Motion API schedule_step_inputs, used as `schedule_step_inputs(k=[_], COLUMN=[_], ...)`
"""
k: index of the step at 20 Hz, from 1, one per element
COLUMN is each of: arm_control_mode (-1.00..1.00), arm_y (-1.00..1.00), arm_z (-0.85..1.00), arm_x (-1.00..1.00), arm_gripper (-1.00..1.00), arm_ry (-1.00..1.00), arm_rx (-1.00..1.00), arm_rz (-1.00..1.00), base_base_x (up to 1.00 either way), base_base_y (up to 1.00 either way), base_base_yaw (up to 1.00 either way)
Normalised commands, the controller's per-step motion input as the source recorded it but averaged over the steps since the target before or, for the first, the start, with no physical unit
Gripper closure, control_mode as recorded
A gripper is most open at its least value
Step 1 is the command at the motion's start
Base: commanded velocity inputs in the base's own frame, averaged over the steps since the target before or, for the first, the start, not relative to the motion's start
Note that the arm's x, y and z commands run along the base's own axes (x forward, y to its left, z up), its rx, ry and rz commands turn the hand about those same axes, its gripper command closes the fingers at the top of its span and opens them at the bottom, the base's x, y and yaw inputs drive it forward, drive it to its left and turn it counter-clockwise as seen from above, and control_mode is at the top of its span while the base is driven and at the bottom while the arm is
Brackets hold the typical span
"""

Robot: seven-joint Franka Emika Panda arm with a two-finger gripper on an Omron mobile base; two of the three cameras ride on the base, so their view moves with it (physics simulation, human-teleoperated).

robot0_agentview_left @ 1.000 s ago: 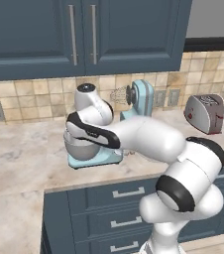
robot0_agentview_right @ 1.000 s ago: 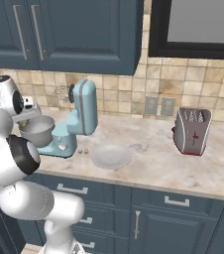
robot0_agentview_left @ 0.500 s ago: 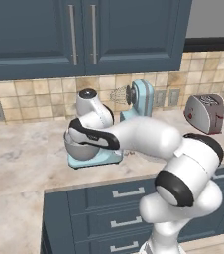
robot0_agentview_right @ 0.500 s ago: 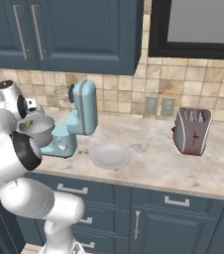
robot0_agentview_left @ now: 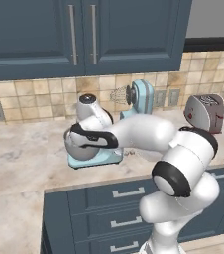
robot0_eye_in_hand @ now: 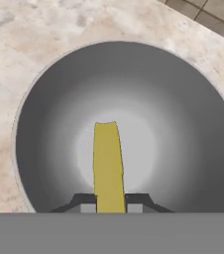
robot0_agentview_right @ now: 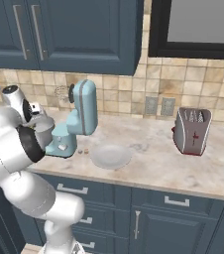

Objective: Add butter and sugar cubes to the stand mixer bowl and then turn on the stand mixer to begin making frosting.

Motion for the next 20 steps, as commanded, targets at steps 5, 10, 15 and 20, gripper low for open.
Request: schedule_step_inputs(k=[5,10,15,20], arm_control_mode=[-1.0,-1.0,-1.0,-1.0], arm_y=[0.0,0.0,0.0,0.0], arm_z=[-0.34,-0.25,-0.26,-0.14], arm_x=[0.25,0.22,0.09,0.0], arm_gripper=[1.0,1.0,1.0,-1.0], arm_ry=[0.01,0.04,0.06,0.04], arm_rx=[0.0,0.0,0.0,0.0], arm_rz=[-0.02,-0.03,-0.04,-0.04], base_base_x=[0.0,0.0,0.0,0.0], base_base_y=[0.0,0.0,0.0,0.0], base_base_yaw=[0.0,0.0,0.0,0.0])
